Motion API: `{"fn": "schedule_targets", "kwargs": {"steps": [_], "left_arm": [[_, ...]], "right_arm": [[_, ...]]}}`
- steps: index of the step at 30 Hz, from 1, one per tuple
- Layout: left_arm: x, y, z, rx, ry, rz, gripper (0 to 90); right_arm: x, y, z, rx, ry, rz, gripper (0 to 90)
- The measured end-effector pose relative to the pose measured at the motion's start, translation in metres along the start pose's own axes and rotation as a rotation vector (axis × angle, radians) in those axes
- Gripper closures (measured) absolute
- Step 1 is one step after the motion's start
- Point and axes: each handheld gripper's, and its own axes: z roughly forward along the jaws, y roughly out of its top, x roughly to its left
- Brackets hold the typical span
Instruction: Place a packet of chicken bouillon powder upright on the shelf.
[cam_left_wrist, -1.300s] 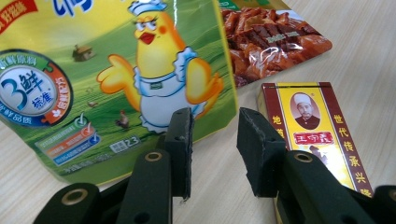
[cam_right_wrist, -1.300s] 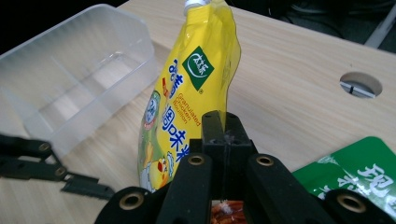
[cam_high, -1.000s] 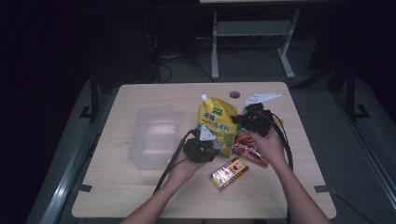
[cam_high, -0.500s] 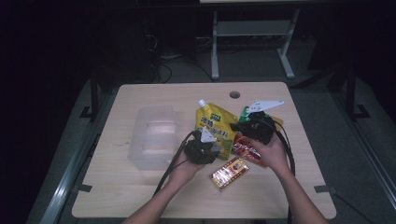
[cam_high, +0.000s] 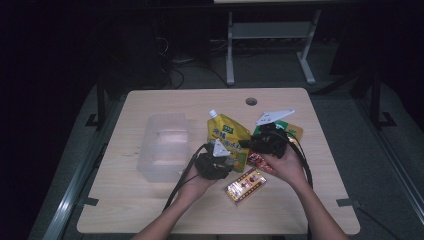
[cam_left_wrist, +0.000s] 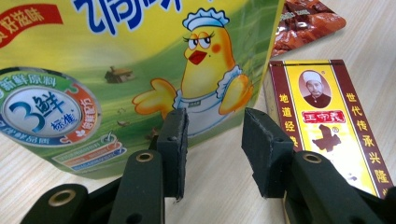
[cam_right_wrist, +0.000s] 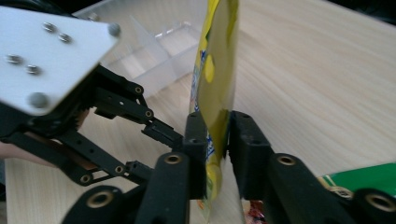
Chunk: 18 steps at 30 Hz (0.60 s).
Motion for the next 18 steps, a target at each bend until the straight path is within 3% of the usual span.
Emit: {"fn": "schedule_targets", "kwargs": {"steps": [6,9,11,15,18], "left_arm": [[-0.003,-0.001,-0.003,0.002,-0.008,0.01,60.1],[-0.005,-0.002,-0.005,-0.001,-0.014,0.015,59.9],[-0.006,-0.002,-0.007,-0.001,-0.016,0.026,59.6],[-0.008,-0.004,-0.009,-0.007,-0.028,0.026,59.0],[-0.008,-0.005,-0.012,-0.015,-0.035,0.028,58.2]], "right_arm": [[0.003,0.003,0.016,0.03,-0.037,0.012,70.3],[0.002,0.003,0.019,0.028,-0.054,0.019,74.2],[0.001,0.002,0.02,0.025,-0.046,0.042,77.7],[0.001,0.002,0.024,0.029,-0.049,0.034,79.8],[0.0,0.002,0.025,0.02,-0.026,0.057,84.6]]}}
